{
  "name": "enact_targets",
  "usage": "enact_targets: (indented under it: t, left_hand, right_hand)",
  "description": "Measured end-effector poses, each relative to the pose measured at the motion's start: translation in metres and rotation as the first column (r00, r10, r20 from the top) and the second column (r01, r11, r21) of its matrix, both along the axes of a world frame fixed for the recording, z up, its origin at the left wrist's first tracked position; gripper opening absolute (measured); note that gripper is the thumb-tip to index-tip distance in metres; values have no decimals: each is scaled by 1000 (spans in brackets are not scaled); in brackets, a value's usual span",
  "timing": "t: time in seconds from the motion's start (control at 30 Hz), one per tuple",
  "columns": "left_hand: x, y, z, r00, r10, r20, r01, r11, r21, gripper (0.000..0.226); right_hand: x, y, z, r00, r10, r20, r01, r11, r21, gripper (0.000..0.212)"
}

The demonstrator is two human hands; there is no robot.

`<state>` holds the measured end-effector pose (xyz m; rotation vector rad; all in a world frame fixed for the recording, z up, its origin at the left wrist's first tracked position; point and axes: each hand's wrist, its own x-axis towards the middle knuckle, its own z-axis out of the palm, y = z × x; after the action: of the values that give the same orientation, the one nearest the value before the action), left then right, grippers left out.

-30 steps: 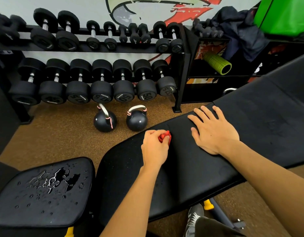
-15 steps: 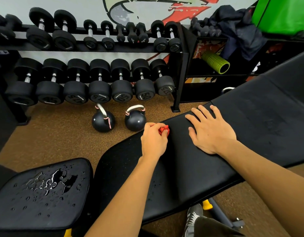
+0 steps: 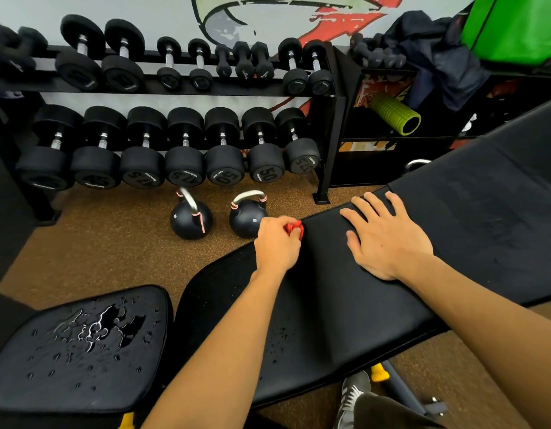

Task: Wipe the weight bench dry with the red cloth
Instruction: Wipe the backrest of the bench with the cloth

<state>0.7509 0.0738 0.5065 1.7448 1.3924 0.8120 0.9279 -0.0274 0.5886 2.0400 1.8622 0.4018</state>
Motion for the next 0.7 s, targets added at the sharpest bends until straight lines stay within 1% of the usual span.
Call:
enact_targets:
  t: [0.07, 0.17, 0.23, 0.3, 0.4, 0.47, 0.53, 0.7]
  left_hand:
    - [14, 4, 7, 1000, 2, 13, -1, 1000, -7, 13]
    - [25, -7, 13, 995, -92, 46, 90, 995, 42, 17]
    - [18, -19, 8, 989, -140, 50, 136, 988, 68, 19]
    - [3, -21, -5, 991, -130, 38, 128, 990, 61, 21]
    - [-11, -9, -15, 997, -52, 49, 52, 999, 6, 16]
    - [-8, 1, -9, 998, 2, 60, 0, 1000, -26, 13]
    - [1, 7, 0, 999, 22, 37, -20, 999, -36, 13]
    - [8, -3, 1, 996, -80, 50, 79, 997, 18, 14]
  right_hand:
    - [-1, 0, 0, 1000, -5, 3, 5, 1000, -4, 71]
    - [-1, 1, 0, 1000, -4, 8, 4, 1000, -7, 72]
    - [-1, 1, 0, 1000, -2, 8, 2, 1000, -7, 73]
    - [-1, 1, 0, 1000, 0, 0, 0, 1000, -7, 73]
    - [0, 2, -1, 1000, 6, 0, -6, 1000, -7, 74]
    - [0, 2, -1, 1000, 9, 2, -9, 1000, -1, 74]
    - [-1, 3, -1, 1000, 7, 1, -7, 1000, 1, 74]
    - [-1, 2, -3, 1000, 5, 12, -6, 1000, 12, 72]
